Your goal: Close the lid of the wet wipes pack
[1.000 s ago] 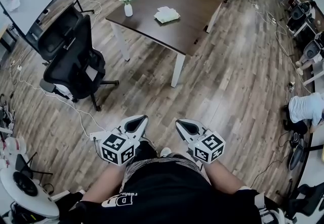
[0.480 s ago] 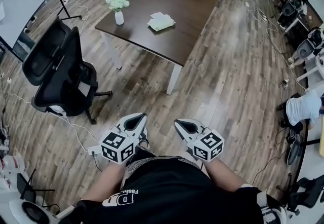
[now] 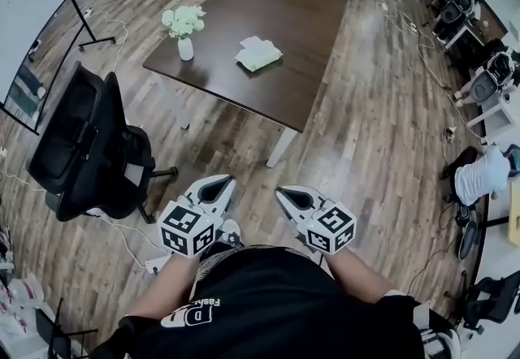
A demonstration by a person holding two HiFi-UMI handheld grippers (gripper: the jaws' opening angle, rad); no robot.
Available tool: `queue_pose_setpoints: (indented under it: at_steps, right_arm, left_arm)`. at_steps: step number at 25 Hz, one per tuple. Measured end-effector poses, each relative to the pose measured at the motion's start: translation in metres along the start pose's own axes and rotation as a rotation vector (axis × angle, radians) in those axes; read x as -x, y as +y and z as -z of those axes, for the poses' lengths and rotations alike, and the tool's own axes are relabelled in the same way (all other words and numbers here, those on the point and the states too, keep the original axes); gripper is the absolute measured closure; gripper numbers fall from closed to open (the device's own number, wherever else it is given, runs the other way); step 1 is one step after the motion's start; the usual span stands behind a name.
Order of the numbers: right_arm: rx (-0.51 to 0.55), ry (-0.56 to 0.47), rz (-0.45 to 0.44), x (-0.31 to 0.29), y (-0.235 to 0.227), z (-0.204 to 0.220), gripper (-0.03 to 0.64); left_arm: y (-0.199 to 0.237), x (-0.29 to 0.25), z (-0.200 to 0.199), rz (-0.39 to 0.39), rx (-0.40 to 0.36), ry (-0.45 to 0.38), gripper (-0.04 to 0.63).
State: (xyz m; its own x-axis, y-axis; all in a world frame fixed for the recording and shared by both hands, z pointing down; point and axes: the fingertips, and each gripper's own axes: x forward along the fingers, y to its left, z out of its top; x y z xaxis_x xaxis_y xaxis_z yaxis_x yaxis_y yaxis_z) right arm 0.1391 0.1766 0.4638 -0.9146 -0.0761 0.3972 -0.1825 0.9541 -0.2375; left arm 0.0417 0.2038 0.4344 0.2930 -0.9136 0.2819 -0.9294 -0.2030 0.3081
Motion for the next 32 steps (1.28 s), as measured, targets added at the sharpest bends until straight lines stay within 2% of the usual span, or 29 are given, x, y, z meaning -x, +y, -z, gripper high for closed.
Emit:
queue_pose_setpoints:
  at_steps: [5, 12, 22, 32]
  right_arm:
    - [-0.007, 0.002, 0.01, -0.043, -0.008, -0.015, 0.612]
    - [-0.029, -0.005, 0.041, -0.084, -0.025, -0.033, 0.612]
    - [-0.07, -0.006, 0.08, -0.106, -0.055, -0.047, 0.612]
    - [-0.09, -0.065, 0.091, -0.139, -0.125, -0.083, 0.612]
  left_arm:
    - [0.053, -0.006, -0.024, -0.003, -0.005, -0.012, 0.575]
    - [0.094, -0.019, -0.04, 0.032, -0.015, 0.001, 0.575]
    - [0.126, -0.04, -0.035, 0.043, 0.028, 0.048, 0.575]
    - [0.165, -0.088, -0.053, 0.014, 0.034, 0.063, 0.575]
